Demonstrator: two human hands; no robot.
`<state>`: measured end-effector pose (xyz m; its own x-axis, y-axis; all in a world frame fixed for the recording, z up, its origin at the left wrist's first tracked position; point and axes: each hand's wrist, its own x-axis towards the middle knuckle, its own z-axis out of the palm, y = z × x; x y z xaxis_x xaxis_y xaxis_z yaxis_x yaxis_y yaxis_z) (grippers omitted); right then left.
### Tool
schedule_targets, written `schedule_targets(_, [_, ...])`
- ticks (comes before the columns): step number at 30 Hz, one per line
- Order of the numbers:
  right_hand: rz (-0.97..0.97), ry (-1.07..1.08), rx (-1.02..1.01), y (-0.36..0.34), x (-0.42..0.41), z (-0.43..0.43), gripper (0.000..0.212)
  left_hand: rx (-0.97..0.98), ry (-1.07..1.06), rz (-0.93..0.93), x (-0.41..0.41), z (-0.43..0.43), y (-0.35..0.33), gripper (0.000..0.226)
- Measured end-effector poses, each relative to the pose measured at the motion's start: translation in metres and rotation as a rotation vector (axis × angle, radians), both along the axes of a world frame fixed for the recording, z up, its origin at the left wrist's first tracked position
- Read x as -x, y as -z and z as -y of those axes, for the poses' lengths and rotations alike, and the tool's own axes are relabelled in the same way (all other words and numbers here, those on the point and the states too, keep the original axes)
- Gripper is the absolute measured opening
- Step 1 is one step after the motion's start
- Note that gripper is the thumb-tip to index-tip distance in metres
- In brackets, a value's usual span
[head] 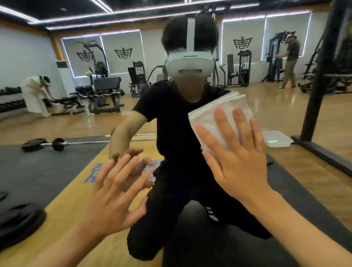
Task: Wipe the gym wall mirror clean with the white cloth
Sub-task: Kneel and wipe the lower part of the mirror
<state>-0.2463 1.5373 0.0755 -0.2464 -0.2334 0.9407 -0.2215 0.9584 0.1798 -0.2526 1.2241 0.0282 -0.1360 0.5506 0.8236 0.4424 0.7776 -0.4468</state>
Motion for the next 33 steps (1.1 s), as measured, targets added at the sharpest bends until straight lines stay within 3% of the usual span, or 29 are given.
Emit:
schedule_targets(6, [0.038, -0.074, 0.050, 0.008, -0.004, -0.004, 0.056, 0.031, -0.082, -0.031, 0.011, -0.069, -0.013, 0.070])
schedule_targets(18, [0.180, -0.007, 0.087, 0.005, -0.012, 0.020, 0.075, 0.019, -0.109, -0.072, 0.022, -0.072, -0.006, 0.075])
schedule_targets(23, [0.128, -0.040, -0.044, -0.029, -0.005, 0.065, 0.071, -0.001, -0.068, -0.056, 0.024, -0.071, -0.002, 0.072])
schedule_targets(27, [0.078, -0.026, -0.118, -0.021, -0.001, 0.011, 0.059, 0.018, -0.081, -0.054, 0.022, -0.069, -0.005, 0.075])
schedule_targets(33, [0.163, 0.129, 0.118, -0.005, -0.022, -0.111, 0.055, 0.033, -0.067, -0.070, 0.021, -0.067, -0.007, 0.081])
